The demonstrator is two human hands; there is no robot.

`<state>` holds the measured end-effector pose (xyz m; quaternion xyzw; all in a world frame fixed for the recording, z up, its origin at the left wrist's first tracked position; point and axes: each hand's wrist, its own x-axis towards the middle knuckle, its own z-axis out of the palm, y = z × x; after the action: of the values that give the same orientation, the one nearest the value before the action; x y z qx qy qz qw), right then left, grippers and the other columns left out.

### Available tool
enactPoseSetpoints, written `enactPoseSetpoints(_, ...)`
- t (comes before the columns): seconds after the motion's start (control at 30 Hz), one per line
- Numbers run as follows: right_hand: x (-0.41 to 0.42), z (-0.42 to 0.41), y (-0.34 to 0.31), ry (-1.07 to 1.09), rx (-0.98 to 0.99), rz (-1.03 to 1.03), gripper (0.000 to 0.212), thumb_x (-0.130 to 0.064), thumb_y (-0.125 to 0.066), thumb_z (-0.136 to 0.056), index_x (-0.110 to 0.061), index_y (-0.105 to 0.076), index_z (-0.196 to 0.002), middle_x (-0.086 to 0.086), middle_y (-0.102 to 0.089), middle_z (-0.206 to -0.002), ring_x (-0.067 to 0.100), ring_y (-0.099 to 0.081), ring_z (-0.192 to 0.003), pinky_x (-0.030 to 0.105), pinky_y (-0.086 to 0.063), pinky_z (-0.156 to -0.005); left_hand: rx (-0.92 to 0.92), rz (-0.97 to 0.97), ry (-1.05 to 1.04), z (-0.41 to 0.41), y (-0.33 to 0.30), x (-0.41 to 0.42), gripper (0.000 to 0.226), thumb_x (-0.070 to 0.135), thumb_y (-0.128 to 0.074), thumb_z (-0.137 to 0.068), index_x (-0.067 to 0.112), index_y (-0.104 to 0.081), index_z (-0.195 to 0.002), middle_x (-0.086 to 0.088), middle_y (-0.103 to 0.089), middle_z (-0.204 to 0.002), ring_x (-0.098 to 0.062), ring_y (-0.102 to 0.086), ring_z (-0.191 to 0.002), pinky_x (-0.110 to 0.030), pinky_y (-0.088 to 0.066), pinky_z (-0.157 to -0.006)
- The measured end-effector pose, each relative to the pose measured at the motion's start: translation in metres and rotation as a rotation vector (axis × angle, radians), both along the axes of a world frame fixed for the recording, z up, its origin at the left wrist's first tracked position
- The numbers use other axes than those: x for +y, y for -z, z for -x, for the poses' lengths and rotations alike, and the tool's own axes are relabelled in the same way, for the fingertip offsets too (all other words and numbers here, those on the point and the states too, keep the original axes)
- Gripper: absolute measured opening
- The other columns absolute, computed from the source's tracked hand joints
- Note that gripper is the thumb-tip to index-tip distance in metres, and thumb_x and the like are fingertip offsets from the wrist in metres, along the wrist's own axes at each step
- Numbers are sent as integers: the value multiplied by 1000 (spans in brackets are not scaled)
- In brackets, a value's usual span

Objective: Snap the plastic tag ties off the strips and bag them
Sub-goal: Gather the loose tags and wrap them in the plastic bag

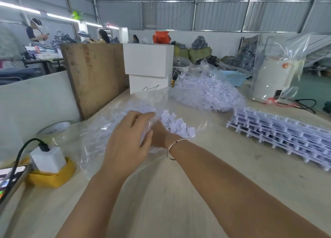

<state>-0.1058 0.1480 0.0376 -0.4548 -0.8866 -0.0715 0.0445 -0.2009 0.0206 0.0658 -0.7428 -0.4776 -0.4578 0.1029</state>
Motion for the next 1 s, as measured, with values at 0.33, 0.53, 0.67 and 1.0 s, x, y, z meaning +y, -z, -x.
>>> enactPoseSetpoints(0.33, -53, -96, -2, -180, 253, 97, 25, -12, -57, -83, -13, -66, -106, 5, -63, -105, 21, -54, -100, 26, -36, -78, 259, -74, 116, -13, 9, 3, 50, 4, -29, -66, 23, -74, -72, 2, -68, -105, -22, -50, -107, -38, -34, -80)
enactPoseSetpoints(0.53, -62, -95, 24, -19, 32, -81, 41, -8, -41, -91, -19, -48, -130, 4, -56, -126, 25, -49, -115, 36, -33, -93, 392, 282, -104, -2, 39, 19, 36, 5, -53, -77, 32, -74, -91, 11, -63, -113, -17, -47, -115, -31, -20, -91)
enactPoseSetpoints(0.67, -52, -93, 18, 57, 50, 11, 44, -9, -45, -89, -17, -48, -132, 8, -55, -129, 28, -49, -118, 40, -38, -97, 453, 459, -364, -6, 50, 21, 37, 47, -40, -88, 33, -70, -103, 11, -52, -124, -15, -34, -120, -36, -17, -95)
enactPoseSetpoints(1.0, -41, -92, 12, 29, -74, -217, 27, -25, -43, -94, -16, -59, -114, 4, -57, -118, 26, -46, -114, 35, -27, -92, 399, 242, 47, 2, 40, 16, 24, 9, -74, -65, 27, -58, -64, 14, -63, -90, -15, -55, -100, -26, -16, -83)
